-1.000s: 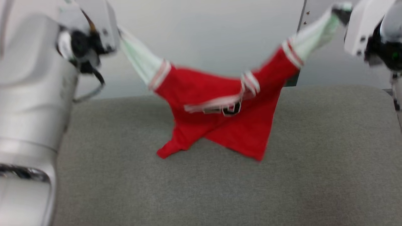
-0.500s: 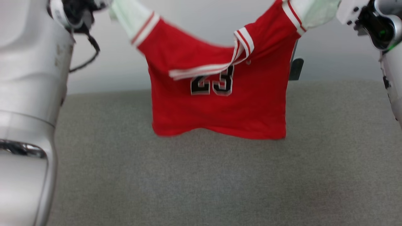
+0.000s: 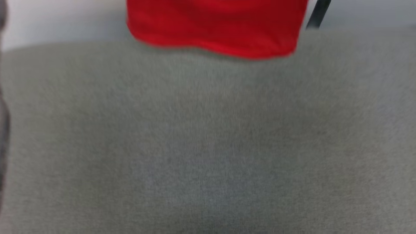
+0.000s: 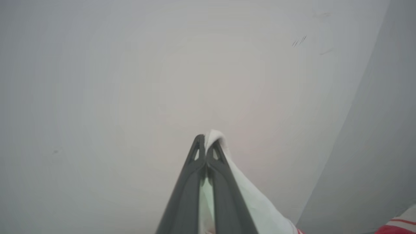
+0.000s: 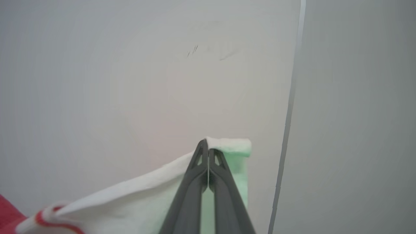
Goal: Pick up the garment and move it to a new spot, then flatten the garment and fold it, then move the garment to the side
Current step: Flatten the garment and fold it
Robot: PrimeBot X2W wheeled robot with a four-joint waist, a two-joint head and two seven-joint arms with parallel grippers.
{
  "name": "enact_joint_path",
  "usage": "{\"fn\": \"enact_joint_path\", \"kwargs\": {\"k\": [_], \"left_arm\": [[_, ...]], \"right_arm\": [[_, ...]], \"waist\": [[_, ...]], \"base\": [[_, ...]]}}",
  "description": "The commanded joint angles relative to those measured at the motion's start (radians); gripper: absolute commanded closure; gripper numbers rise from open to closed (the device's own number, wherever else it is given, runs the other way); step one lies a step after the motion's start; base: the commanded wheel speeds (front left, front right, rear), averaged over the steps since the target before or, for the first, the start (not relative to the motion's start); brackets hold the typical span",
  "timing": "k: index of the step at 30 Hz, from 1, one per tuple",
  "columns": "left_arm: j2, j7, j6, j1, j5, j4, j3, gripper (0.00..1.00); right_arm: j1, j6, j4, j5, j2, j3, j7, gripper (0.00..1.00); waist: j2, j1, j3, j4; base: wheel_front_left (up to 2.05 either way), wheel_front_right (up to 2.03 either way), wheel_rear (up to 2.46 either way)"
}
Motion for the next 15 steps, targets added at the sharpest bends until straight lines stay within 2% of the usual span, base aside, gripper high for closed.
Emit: {"fn": "enact_joint_path", "kwargs": {"k": [1,7,10,15], "left_arm": [[-0.002,-0.04,0.0,-0.03,0.005,0.008,0.003,1.0],[-0.027,-0.189,-0.029,-0.132,0.01,0.035,0.011,1.0],[-0.038,-0.243,-0.045,-0.154,0.014,0.056,0.008,1.0],[-0.055,-0.27,-0.066,-0.146,-0.001,0.098,0.01,1.0]], "right_arm": [[-0.023,-0.001,0.024,-0.032,0.005,-0.006,-0.041,1.0],[-0.124,-0.001,0.059,-0.149,-0.021,-0.083,-0.102,1.0],[-0.126,-0.001,0.001,-0.209,-0.032,-0.152,-0.104,1.0],[-0.083,-0.001,-0.054,-0.293,0.006,-0.229,-0.104,1.0]], "waist": [[0.0,0.0,0.233,-0.003],[0.0,0.0,0.37,0.039],[0.0,0.0,0.415,0.065],[0.0,0.0,0.442,0.086]], "base": [[0.0,0.0,0.0],[0.0,0.0,0.0],[0.0,0.0,0.0],[0.0,0.0,0.0]]}}
